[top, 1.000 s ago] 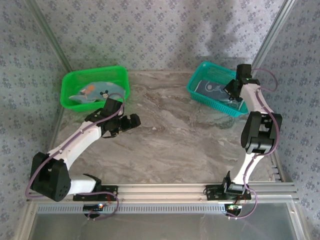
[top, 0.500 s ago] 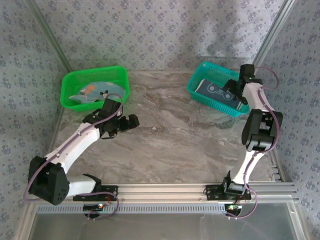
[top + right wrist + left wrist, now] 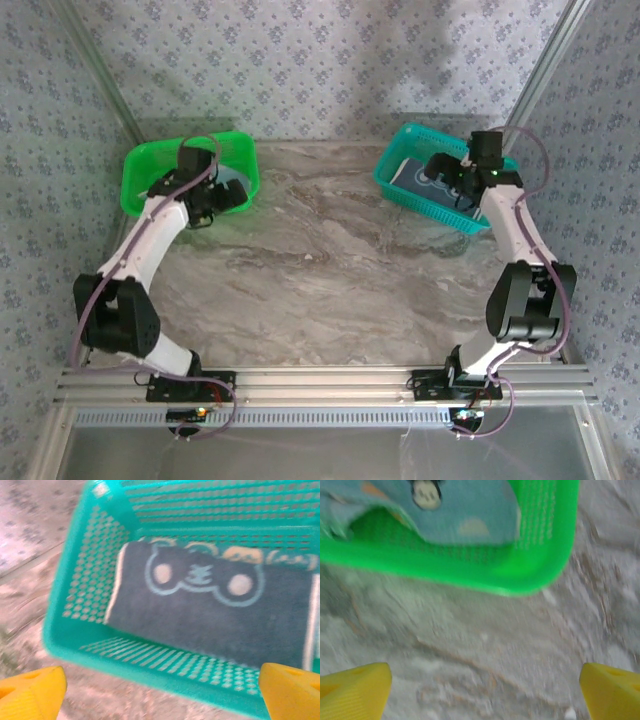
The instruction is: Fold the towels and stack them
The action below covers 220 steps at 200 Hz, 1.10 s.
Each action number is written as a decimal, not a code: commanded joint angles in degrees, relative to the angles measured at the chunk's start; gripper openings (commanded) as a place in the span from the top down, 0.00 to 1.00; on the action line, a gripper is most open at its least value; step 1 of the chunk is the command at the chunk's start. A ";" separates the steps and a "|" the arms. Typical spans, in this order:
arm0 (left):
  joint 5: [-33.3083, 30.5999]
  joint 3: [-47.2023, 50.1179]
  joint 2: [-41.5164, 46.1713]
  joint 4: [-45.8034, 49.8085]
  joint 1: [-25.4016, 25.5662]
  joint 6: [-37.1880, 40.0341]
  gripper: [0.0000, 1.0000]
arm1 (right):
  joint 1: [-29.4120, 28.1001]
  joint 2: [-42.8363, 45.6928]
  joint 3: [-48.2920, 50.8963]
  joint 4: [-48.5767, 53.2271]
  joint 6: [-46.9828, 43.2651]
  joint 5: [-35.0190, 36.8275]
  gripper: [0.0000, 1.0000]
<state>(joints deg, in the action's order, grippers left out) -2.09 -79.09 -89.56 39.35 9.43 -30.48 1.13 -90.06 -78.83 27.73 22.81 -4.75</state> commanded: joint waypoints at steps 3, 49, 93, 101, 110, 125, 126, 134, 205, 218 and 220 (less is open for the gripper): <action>-3.91 -8.71 -7.69 2.82 -3.18 4.03 0.08 | -3.31 3.42 2.56 -3.03 -0.62 -2.15 0.00; -11.99 -26.94 -27.52 7.82 -6.16 6.35 0.05 | -11.02 7.93 5.53 -3.39 0.55 0.42 0.00; -14.71 -42.61 -43.45 13.21 -9.40 3.60 0.00 | -15.12 10.78 7.77 -2.91 2.19 3.27 0.00; -14.57 -45.19 -46.02 14.15 -9.67 3.59 0.00 | -15.66 11.03 7.94 -2.69 2.39 3.81 0.00; -14.26 -48.52 -49.01 15.83 -10.00 3.62 0.00 | -16.20 11.15 8.12 -2.52 2.67 4.03 0.00; -13.20 -53.94 -53.89 18.72 -10.63 3.74 0.00 | -16.94 11.28 8.25 -2.11 3.17 4.60 0.00; -13.03 -54.36 -54.24 18.82 -10.69 3.75 0.00 | -17.03 11.30 8.25 -2.08 3.19 4.64 0.00; -12.20 -56.82 -56.37 20.41 -10.95 3.61 0.02 | -17.45 11.39 8.24 -1.84 3.38 4.92 0.00; -9.02 -50.29 -52.12 16.09 -11.63 3.63 1.00 | -18.32 13.05 7.65 0.93 2.87 7.04 0.00; -8.78 -48.34 -48.51 15.38 -11.62 3.39 1.00 | -18.35 13.39 7.68 0.67 2.54 7.31 0.00; -8.69 -48.04 -47.88 15.33 -11.63 3.29 1.00 | -18.35 13.41 7.69 0.62 2.58 7.37 0.00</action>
<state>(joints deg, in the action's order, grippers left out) -12.75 -130.63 -143.81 53.91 -2.13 -26.79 -17.23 -78.72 -71.16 26.87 25.26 1.04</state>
